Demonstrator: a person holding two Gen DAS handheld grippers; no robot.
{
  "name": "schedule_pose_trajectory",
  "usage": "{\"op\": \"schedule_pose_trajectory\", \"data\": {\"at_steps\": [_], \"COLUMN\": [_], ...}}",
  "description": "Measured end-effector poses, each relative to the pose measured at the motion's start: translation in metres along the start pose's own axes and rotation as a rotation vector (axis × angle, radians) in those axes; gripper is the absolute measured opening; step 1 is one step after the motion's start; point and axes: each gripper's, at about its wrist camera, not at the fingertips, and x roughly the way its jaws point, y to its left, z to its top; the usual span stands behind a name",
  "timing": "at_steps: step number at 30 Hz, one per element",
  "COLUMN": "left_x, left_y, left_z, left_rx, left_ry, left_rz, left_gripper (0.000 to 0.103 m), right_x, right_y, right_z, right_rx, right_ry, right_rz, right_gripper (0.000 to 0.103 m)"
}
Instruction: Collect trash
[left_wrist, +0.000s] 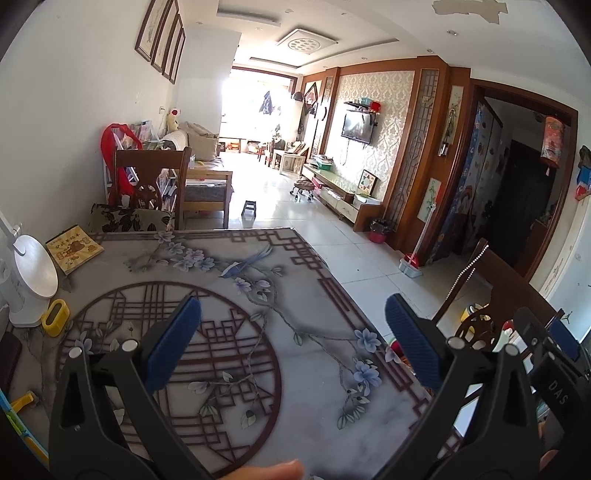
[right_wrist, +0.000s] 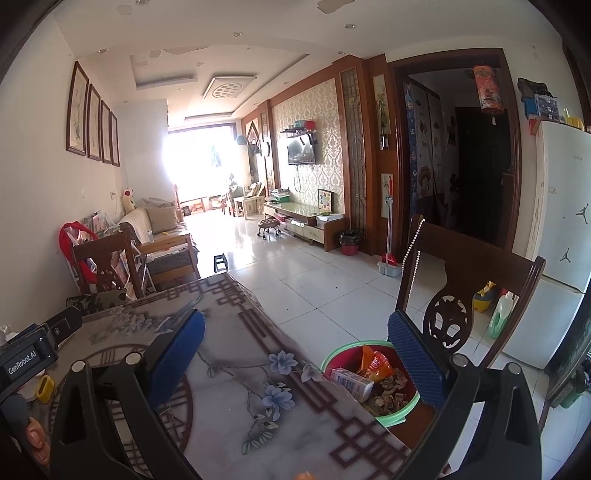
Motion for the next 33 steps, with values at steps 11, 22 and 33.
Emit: {"op": "schedule_pose_trajectory", "data": {"at_steps": [11, 22, 33], "left_x": [0.002, 0.012, 0.044], "left_y": [-0.003, 0.001, 0.047], "left_z": [-0.002, -0.005, -0.034], "left_rx": [0.024, 0.019, -0.042], "left_ry": [0.007, 0.026, 0.14], "left_rz": [-0.005, 0.006, 0.141], "left_gripper": [0.098, 0.098, 0.098], "right_x": [0.0, 0.009, 0.066], "right_y": [0.001, 0.003, 0.031], "right_z": [-0.001, -0.004, -0.039], "right_rx": [0.0, -0.009, -0.097], "right_ry": [0.011, 0.034, 0.226], "right_rz": [0.001, 0.008, 0.092], "right_gripper": [0.096, 0.096, 0.096]}}
